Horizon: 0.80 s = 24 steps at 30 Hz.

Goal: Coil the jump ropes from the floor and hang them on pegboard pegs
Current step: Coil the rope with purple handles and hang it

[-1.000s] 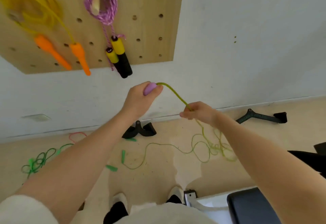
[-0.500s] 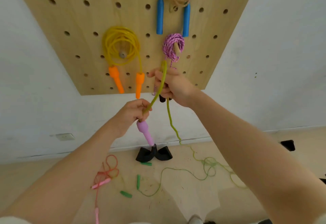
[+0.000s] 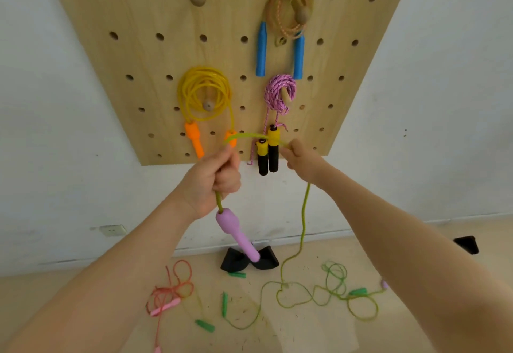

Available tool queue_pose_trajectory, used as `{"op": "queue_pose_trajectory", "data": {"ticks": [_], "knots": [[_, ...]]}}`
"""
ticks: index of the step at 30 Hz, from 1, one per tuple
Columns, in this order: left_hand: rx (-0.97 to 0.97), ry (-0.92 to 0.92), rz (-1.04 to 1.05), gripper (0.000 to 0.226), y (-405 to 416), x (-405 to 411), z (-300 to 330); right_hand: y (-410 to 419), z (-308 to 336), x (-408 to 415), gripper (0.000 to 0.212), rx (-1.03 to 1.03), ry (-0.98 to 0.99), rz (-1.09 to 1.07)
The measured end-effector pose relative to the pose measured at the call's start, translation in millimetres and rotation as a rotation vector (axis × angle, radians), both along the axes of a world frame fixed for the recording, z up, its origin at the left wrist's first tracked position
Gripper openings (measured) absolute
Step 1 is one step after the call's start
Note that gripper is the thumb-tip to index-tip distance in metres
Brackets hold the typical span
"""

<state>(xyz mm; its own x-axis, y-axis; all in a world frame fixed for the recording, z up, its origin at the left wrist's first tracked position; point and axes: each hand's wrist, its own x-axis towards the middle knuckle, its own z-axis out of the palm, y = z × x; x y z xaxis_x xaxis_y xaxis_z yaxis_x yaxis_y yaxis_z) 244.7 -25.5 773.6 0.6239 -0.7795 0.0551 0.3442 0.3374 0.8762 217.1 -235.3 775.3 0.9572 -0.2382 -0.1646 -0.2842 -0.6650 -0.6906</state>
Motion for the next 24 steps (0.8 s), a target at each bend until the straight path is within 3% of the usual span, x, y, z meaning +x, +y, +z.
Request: {"op": "queue_pose_trajectory", "data": {"ticks": [2, 7, 9, 12, 14, 16, 18, 21, 24], "knots": [[-0.111, 0.064, 0.112, 0.025, -10, -2, 5, -15, -9, -14, 0.023, 0.023, 0.044, 0.053], [-0.276, 0.217, 0.373, 0.045, -31, -4, 5, -49, -25, -45, 0.016, 0.121, 0.232, 0.185], [-0.193, 0.2, 0.426, 0.056, -37, -5, 1, -60, -31, -58, 0.024, 0.057, 0.302, 0.23], [0.151, 0.056, 0.424, 0.063, -59, -15, -5, -60, -25, -67, 0.034, -0.383, 0.358, 0.487], [0.421, -0.083, 0.303, 0.062, -79, -32, -10, -47, -7, -70, 0.032, -0.498, 0.289, 0.659], [0.589, -0.118, 0.131, 0.045, -100, -51, -9, -36, 18, -73, 0.026, -0.503, 0.113, 0.722], [0.641, -0.111, 0.056, 0.027, -115, -65, -5, -39, 35, -75, 0.023, -0.526, -0.048, 0.712], [0.608, -0.054, 0.065, 0.042, -129, -75, 2, -64, 41, -82, 0.016, -0.422, -0.18, 0.546], [0.64, -0.11, -0.018, 0.05, -143, -81, 11, -86, 39, -90, 0.04, -0.267, -0.273, 0.406]]}}
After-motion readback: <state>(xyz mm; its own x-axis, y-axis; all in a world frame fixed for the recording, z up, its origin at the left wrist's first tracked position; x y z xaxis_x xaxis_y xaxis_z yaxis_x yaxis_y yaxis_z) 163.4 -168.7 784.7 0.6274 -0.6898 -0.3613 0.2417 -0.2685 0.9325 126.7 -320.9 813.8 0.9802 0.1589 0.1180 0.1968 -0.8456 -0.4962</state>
